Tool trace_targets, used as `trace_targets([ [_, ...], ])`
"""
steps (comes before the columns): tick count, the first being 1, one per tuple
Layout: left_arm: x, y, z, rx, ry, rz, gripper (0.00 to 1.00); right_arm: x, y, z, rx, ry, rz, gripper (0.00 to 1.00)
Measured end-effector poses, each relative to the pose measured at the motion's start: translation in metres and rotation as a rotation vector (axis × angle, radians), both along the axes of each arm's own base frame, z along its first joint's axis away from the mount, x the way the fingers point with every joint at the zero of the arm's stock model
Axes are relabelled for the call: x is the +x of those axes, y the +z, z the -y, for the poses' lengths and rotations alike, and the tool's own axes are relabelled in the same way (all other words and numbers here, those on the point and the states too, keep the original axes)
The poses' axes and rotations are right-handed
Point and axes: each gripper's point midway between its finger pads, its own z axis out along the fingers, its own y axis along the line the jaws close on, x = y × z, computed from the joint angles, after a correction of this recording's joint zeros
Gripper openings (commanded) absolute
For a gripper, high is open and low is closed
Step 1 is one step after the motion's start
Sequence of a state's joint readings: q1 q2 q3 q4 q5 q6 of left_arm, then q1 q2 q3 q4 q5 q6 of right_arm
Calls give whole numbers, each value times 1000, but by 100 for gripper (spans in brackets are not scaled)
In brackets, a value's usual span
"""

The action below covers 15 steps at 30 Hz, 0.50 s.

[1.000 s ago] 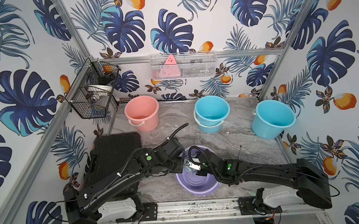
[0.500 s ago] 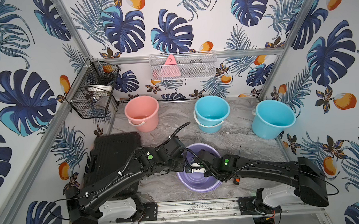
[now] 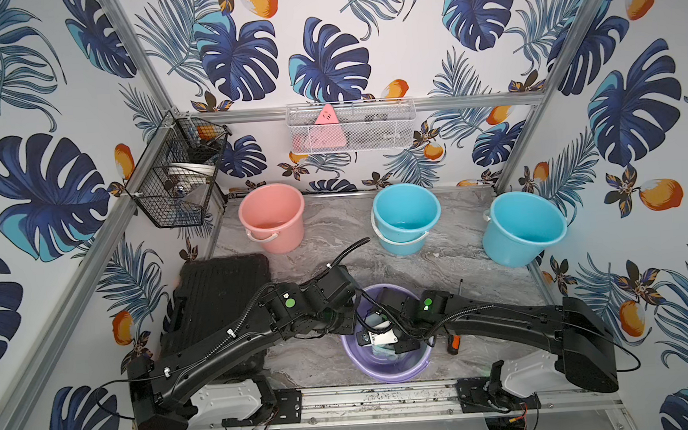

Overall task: Wipe the inside of the bucket with a cloth
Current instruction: Wipe the dirt from the bucket.

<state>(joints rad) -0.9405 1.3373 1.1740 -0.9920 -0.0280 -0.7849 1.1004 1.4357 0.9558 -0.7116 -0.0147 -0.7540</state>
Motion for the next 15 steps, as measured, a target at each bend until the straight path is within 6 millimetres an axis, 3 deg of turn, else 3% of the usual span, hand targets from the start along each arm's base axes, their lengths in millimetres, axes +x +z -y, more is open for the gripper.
trace_targets([
  [10,-3,1,6,-18,-17,-6,0,-38,14,-23,244,34,-226,0],
  [15,-3,-1,3,-2,-15,-3,0,-38,20,-41,409,-3,-236,0],
])
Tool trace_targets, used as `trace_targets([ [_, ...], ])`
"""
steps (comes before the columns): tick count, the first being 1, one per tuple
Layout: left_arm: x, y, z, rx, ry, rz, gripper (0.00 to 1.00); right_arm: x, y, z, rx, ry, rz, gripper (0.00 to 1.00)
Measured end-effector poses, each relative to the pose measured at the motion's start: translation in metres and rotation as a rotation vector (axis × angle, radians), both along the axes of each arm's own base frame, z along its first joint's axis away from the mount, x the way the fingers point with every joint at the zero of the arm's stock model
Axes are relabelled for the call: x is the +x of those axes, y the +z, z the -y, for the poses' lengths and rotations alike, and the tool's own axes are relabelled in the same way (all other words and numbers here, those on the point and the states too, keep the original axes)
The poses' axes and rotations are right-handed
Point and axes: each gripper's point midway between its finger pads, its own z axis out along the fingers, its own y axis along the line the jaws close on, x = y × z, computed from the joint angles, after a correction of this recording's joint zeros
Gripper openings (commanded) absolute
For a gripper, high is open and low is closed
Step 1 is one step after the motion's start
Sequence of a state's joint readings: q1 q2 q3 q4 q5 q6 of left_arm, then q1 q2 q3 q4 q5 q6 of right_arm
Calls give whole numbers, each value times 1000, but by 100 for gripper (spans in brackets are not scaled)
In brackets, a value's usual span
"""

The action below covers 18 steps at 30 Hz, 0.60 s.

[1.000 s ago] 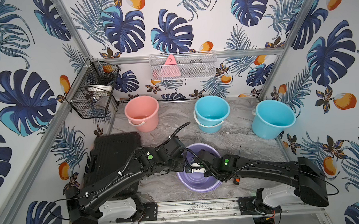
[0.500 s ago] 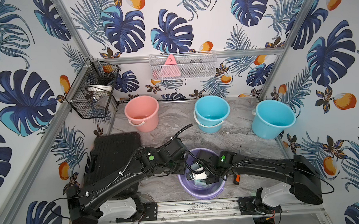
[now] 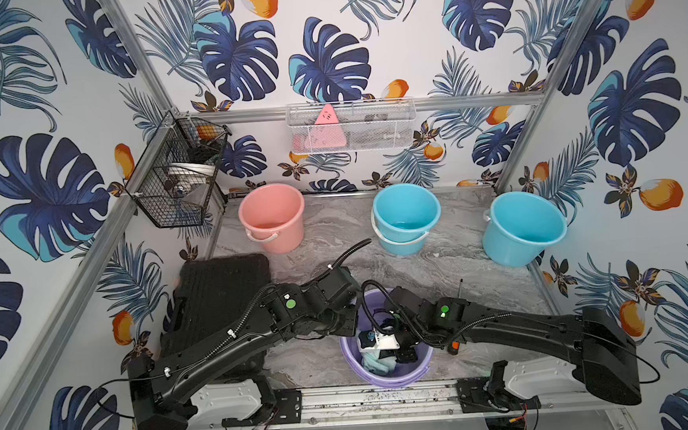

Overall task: Wipe the inside of the bucket with a cloth
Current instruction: Wipe the dirt from the bucket.

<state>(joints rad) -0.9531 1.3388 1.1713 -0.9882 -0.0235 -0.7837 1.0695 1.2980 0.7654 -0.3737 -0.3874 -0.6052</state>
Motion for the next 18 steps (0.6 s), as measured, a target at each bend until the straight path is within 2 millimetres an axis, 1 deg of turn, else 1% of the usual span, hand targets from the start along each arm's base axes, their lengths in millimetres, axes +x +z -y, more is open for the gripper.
trace_targets([
  [3,2,-1,-5,24,9,13,0,10,9,-9,90,-72,26,0],
  [6,5,-1,-7,37,17,30,0,25,25,-15,164,-151,80,0],
  [10,8,-2,-8,40,24,43,0,42,53,-17,250,-232,164,0],
  [13,8,-4,-14,66,31,50,0,52,76,-14,295,-277,226,0],
  [16,8,-3,-15,67,32,54,0,61,104,-12,332,-293,304,0],
  [18,8,-2,-15,67,33,56,0,65,118,-10,335,-293,357,0],
])
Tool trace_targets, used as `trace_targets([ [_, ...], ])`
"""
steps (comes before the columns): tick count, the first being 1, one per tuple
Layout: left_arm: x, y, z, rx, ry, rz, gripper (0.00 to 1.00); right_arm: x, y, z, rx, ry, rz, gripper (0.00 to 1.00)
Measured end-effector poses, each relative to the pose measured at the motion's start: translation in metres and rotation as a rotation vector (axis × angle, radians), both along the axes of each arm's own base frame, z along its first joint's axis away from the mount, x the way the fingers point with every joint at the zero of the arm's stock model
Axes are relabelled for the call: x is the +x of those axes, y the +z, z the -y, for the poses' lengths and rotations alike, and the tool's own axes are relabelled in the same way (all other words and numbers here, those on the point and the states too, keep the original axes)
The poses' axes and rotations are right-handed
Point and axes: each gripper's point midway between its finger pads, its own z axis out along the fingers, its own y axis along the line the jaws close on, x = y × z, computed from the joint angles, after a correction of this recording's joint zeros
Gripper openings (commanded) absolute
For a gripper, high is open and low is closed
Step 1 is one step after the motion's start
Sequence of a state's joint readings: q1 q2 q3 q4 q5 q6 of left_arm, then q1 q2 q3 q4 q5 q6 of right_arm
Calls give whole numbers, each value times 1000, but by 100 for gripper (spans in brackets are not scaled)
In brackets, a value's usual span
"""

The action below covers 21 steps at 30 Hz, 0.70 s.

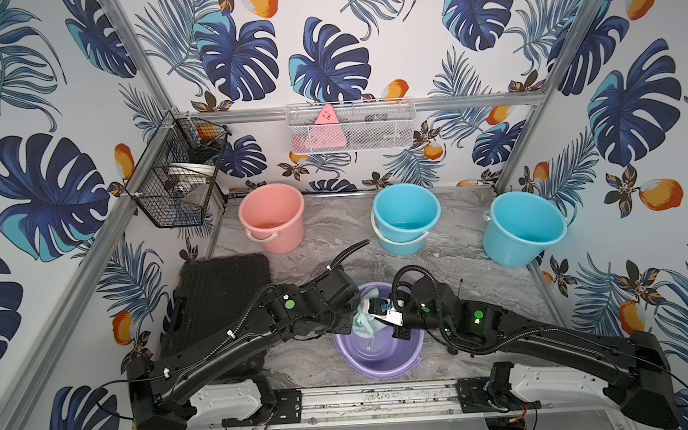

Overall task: Wipe the inside of the bucket with a cloth
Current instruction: Wipe the dirt from the bucket.

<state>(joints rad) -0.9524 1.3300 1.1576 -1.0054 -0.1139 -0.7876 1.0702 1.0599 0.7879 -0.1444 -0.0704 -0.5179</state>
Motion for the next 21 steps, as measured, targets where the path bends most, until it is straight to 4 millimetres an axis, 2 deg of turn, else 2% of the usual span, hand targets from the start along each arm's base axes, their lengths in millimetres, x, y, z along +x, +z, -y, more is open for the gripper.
trace_targets([
  [5,0,0,0,1,0,0,0,13,26,7,-91,-15,158,0],
  [8,0,0,0,1,0,0,0,17,26,6,-193,6,261,0],
  [14,1,0,1,1,0,0,0,25,-8,11,-462,64,464,0],
  [21,2,1,0,6,3,6,0,37,-59,16,-652,104,539,0],
])
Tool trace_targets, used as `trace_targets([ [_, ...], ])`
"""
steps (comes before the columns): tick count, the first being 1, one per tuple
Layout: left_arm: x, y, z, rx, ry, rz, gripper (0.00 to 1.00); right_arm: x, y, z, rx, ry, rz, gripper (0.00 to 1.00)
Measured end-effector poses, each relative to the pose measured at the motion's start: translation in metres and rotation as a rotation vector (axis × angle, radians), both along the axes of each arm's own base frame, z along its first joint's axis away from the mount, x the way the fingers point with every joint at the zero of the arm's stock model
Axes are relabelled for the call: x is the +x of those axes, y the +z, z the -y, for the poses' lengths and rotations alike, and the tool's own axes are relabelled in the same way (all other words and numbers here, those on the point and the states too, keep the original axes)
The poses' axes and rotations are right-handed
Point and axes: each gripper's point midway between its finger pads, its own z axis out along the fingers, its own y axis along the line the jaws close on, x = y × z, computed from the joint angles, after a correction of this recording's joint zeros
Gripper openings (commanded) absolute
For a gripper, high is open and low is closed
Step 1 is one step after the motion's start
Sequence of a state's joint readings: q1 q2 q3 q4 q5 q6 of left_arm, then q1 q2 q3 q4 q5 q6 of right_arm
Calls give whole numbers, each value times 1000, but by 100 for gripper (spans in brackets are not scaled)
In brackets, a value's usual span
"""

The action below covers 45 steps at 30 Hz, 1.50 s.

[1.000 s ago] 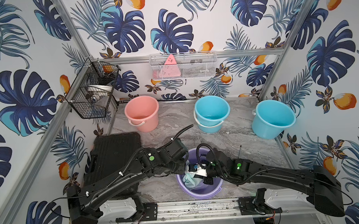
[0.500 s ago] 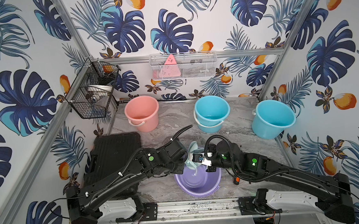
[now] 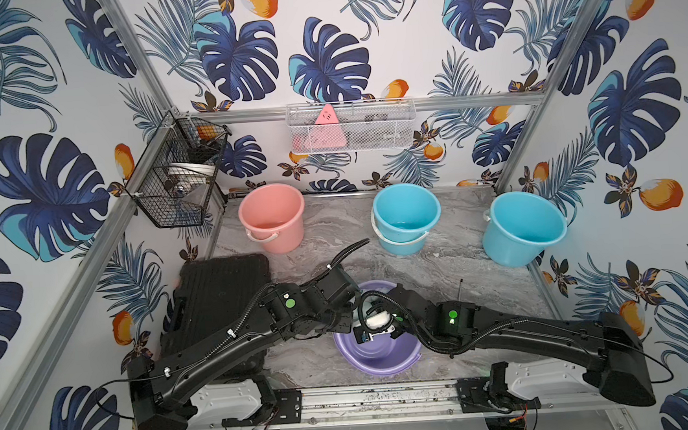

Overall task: Wipe the inside of the bucket with a cloth
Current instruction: Wipe the dirt from the bucket.

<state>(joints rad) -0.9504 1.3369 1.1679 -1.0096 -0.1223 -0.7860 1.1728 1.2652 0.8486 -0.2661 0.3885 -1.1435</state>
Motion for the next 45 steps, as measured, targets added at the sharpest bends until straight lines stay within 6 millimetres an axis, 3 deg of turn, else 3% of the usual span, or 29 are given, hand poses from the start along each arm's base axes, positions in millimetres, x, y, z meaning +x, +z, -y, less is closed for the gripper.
trace_targets([
  [10,-2,2,-4,8,-2,1,0,1,-65,-4,-127,2,-63,0],
  [14,-3,2,-7,18,0,-2,0,0,-69,-8,-113,-5,-80,0],
  [18,-2,4,-6,10,0,4,0,0,-53,-7,-74,-11,-72,0],
  [28,1,4,0,-7,1,15,0,-1,31,10,44,-34,9,0],
  [34,3,5,2,-21,3,24,0,-3,71,25,31,-39,58,0],
  [39,4,5,3,-23,3,25,0,-4,83,34,-33,-50,77,0],
  [45,3,4,2,-16,3,20,0,-5,64,34,-151,-42,72,0],
])
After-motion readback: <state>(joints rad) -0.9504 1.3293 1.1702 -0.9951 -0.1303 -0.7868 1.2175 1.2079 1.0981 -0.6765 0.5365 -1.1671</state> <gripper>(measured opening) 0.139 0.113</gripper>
